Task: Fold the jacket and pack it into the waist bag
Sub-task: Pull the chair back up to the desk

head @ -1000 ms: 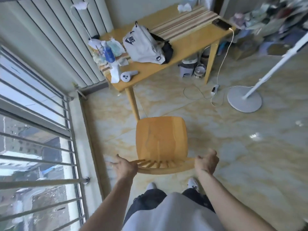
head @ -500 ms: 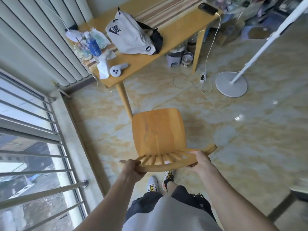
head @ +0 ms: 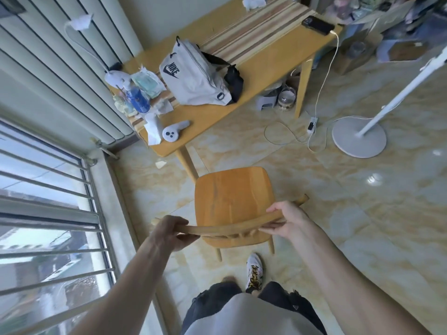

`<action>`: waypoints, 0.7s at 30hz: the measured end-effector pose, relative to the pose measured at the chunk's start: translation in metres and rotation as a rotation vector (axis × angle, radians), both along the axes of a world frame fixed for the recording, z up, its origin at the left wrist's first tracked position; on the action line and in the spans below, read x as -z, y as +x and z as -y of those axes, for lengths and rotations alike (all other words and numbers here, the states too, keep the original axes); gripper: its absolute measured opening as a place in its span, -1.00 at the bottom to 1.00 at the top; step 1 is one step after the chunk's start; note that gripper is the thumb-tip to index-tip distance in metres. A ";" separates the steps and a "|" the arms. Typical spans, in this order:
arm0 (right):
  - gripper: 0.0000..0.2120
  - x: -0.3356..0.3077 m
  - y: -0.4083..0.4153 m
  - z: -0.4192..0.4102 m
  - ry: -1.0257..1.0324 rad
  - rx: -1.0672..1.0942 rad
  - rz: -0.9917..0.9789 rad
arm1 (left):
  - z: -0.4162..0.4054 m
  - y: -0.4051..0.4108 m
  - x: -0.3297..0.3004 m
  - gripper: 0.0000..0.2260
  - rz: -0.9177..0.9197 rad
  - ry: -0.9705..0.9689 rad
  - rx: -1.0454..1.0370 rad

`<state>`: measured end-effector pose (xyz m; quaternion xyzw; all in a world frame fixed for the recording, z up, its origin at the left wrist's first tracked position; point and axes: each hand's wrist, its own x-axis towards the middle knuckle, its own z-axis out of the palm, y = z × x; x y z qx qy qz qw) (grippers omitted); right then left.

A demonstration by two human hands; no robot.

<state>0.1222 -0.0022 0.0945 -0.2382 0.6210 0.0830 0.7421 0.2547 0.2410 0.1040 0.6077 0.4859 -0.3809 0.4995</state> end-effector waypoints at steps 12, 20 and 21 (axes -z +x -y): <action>-0.63 -0.019 0.165 0.099 0.073 -0.061 0.002 | 0.078 0.167 -0.015 -0.71 0.028 -0.117 -0.012; -0.64 -0.033 0.263 0.182 0.045 -0.080 0.043 | 0.149 0.249 -0.014 -0.74 0.014 -0.284 -0.097; -0.70 -0.031 0.272 0.190 0.042 -0.094 0.057 | 0.155 0.254 -0.010 -0.77 0.014 -0.305 -0.114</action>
